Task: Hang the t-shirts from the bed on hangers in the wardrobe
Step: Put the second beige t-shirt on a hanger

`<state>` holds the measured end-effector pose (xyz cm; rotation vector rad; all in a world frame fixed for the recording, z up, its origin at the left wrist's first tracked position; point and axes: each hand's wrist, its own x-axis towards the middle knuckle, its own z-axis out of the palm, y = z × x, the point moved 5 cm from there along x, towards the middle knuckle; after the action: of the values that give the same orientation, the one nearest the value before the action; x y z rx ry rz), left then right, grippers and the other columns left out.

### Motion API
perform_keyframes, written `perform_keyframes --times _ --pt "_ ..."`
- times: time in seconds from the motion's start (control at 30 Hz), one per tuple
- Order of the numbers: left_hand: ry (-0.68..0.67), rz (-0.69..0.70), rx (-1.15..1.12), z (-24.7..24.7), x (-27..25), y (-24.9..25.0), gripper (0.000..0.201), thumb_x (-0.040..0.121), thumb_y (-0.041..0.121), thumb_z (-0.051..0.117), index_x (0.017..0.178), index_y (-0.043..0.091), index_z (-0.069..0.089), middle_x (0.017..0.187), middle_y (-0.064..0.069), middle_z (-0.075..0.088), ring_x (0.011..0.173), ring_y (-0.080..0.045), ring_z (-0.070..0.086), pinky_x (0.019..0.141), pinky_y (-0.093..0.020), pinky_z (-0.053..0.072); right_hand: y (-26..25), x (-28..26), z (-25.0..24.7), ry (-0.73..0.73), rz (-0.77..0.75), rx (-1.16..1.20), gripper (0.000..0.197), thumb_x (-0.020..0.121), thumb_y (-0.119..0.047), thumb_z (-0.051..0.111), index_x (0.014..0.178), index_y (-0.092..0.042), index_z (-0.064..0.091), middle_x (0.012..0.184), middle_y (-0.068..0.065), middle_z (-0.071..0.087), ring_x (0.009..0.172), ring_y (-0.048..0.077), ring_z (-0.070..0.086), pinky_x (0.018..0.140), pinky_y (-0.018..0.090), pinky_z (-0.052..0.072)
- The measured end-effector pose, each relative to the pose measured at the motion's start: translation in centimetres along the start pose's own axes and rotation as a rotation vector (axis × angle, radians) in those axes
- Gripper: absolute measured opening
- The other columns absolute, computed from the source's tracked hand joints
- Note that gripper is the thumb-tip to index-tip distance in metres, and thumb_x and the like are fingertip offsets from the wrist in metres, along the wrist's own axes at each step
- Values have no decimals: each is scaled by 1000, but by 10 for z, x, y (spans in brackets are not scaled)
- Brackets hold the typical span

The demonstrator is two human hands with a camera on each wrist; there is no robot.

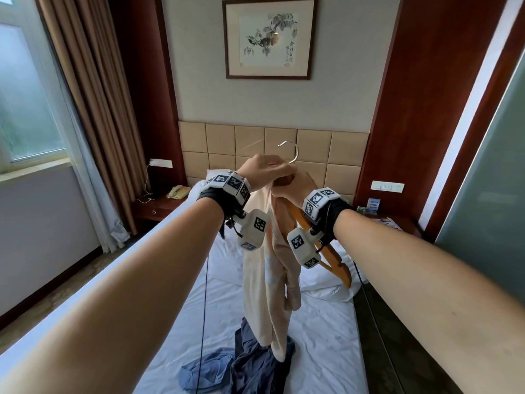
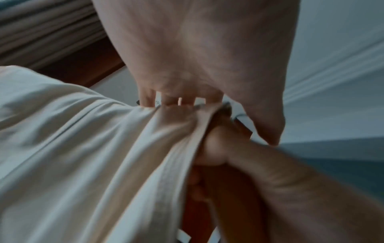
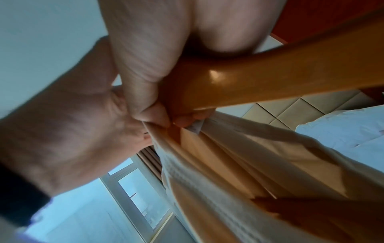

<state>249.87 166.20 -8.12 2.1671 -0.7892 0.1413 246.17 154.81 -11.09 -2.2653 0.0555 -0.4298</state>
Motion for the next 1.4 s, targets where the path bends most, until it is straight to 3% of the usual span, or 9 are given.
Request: perform_keyframes --times 0.13,0.23,0.6,0.77,0.87,1.07,1.27,1.37,1.4 --pt "-15 -58 286 3 2 -13 64 78 84 43 87 25 66 82 1 69 78 -19 63 68 -30 47 -12 -2 6 -96 -50 -33 28 59 -27 68 87 -27 68 81 -1 72 79 20 69 69 33 57" --pt "20 -143 373 1 2 -17 78 80 83 39 82 11 70 70 -4 66 65 -20 58 57 -29 40 -6 -3 5 -111 -18 60 30 49 -25 74 78 -21 71 81 6 75 80 26 71 73 40 60" --pt "-43 -301 172 -4 0 -19 69 75 81 51 76 14 70 70 -3 67 66 -19 62 64 -28 47 -6 -1 1 -148 -17 87 38 52 -25 88 88 -21 74 77 1 76 74 20 74 73 37 62" --pt "-56 -248 61 -10 -8 -26 66 65 77 67 75 12 68 61 0 66 54 -17 59 57 -27 46 -8 2 -3 -268 -72 -11 31 61 -39 87 85 -25 75 83 -2 76 81 17 74 80 33 59" --pt "8 -250 52 -18 -12 -29 52 67 62 73 76 12 70 56 0 68 48 -14 61 51 -24 49 1 7 -2 -379 -29 16 14 75 -20 76 87 -18 70 89 5 74 83 20 72 86 35 59" --pt "55 -238 1 -23 -18 -29 40 74 54 73 71 14 70 58 0 68 48 -13 61 49 -22 50 12 16 2 -294 -13 -31 21 90 -3 64 72 -15 61 65 4 62 59 15 59 62 25 52" --pt "75 -208 91 -28 -21 -26 56 64 68 76 75 14 72 65 -2 71 54 -14 61 59 -31 55 21 16 -1 -249 112 -380 19 72 -37 66 75 -19 68 75 5 66 74 26 63 67 30 45" --pt "143 -182 93 -31 -22 -20 50 66 64 76 77 16 73 70 -2 74 55 -14 66 62 -36 60 28 16 7 -303 122 -532 76 69 -88 23 88 -25 62 82 9 72 82 32 69 84 44 52" --pt "159 -178 98 -32 -22 -18 48 67 64 75 75 17 72 69 0 74 56 -14 67 62 -36 60 29 12 6 -344 131 -619 78 75 -88 11 100 -31 57 90 6 72 85 30 69 88 46 51"
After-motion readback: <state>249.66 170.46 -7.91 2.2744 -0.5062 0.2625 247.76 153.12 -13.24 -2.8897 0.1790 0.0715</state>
